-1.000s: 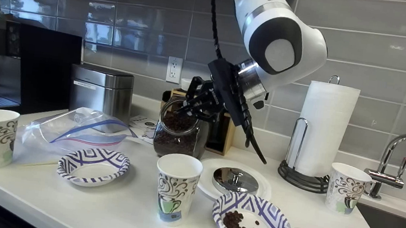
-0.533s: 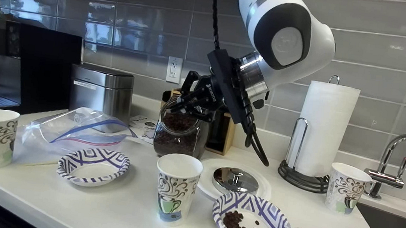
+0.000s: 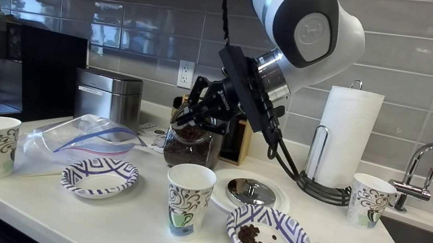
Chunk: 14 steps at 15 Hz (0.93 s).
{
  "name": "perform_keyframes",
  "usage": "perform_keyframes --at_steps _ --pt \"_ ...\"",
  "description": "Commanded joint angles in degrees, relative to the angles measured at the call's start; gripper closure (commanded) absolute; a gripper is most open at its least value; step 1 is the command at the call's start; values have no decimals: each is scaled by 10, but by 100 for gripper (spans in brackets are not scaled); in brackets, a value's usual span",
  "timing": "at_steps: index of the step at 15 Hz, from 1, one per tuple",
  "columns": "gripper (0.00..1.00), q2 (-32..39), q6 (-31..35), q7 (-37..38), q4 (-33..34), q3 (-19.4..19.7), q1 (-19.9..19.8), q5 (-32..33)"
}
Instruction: Use the silver ladle to put some of the coffee beans into the paper cup on the right
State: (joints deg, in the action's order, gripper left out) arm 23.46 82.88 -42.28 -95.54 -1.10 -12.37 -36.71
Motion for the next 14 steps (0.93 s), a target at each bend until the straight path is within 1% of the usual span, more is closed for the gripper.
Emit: perform_keyframes --at_steps 1,8,14 --pt "99 -40 -3 -27 -49 15 0 18" --pt "99 -87 6 -77 -105 46 -11 26" --pt "99 -115 0 -98 -120 76 -19 46"
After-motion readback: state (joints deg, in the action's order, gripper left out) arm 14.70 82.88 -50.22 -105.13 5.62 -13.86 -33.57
